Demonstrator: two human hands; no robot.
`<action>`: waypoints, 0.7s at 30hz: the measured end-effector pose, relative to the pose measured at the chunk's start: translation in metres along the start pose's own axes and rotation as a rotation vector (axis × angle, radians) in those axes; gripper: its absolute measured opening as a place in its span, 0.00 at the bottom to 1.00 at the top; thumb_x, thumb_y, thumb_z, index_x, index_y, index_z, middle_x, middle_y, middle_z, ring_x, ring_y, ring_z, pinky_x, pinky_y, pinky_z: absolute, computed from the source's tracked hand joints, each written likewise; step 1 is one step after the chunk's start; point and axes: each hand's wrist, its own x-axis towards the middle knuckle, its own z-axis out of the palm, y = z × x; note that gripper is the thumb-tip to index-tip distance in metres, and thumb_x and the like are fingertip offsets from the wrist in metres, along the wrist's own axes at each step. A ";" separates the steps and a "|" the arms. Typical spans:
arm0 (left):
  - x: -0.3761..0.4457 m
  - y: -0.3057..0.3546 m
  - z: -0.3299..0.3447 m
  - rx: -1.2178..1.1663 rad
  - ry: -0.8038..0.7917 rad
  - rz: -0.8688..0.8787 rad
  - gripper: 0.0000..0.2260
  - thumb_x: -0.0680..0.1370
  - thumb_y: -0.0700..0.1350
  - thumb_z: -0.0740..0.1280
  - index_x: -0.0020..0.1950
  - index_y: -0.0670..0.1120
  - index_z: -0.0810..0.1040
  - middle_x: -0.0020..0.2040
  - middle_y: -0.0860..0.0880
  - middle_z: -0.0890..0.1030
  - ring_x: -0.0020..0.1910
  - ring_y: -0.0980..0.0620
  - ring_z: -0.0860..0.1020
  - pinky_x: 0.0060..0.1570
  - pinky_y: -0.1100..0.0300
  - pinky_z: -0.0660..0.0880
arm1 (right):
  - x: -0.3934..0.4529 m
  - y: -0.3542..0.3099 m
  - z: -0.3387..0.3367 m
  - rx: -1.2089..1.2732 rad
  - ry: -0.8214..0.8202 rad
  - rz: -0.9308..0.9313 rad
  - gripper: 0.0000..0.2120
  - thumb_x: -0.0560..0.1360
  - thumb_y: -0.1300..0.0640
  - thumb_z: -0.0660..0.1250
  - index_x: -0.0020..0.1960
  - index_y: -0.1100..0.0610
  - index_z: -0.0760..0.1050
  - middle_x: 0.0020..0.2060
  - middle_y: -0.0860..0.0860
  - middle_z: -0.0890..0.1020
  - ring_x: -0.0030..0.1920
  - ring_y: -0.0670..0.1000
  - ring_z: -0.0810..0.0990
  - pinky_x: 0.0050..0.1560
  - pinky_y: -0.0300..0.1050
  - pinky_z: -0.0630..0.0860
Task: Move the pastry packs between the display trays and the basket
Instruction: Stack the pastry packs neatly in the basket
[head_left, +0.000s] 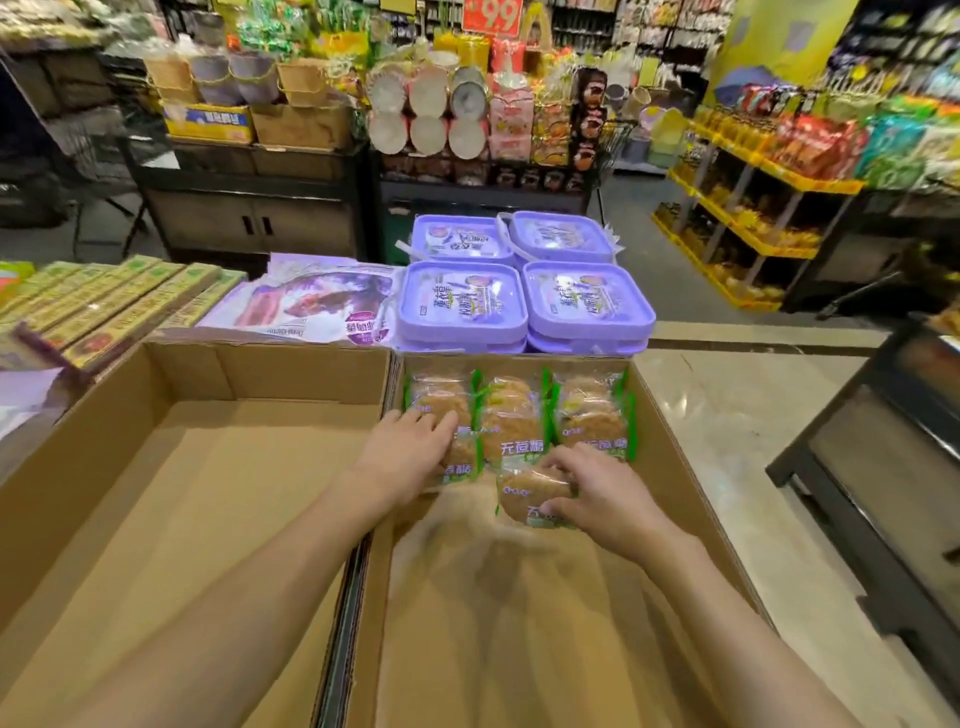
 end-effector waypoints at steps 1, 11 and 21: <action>0.009 -0.002 0.005 0.026 -0.005 -0.001 0.30 0.76 0.49 0.72 0.71 0.48 0.59 0.65 0.47 0.75 0.66 0.44 0.71 0.59 0.52 0.68 | 0.010 -0.001 0.005 -0.018 -0.015 0.004 0.20 0.74 0.45 0.74 0.63 0.43 0.73 0.52 0.41 0.74 0.55 0.46 0.73 0.49 0.46 0.66; 0.048 -0.018 -0.001 0.154 0.047 -0.055 0.34 0.70 0.43 0.73 0.71 0.53 0.59 0.67 0.44 0.68 0.65 0.42 0.68 0.60 0.49 0.66 | 0.072 0.009 0.033 -0.401 0.200 -0.076 0.22 0.76 0.45 0.71 0.67 0.50 0.74 0.63 0.54 0.75 0.63 0.58 0.72 0.63 0.55 0.67; 0.052 0.014 0.016 0.077 -0.003 -0.026 0.42 0.75 0.51 0.74 0.79 0.45 0.49 0.79 0.38 0.57 0.79 0.39 0.55 0.76 0.42 0.57 | 0.072 0.019 0.054 -0.473 0.134 -0.187 0.42 0.58 0.45 0.82 0.68 0.53 0.72 0.70 0.57 0.73 0.71 0.62 0.69 0.72 0.67 0.63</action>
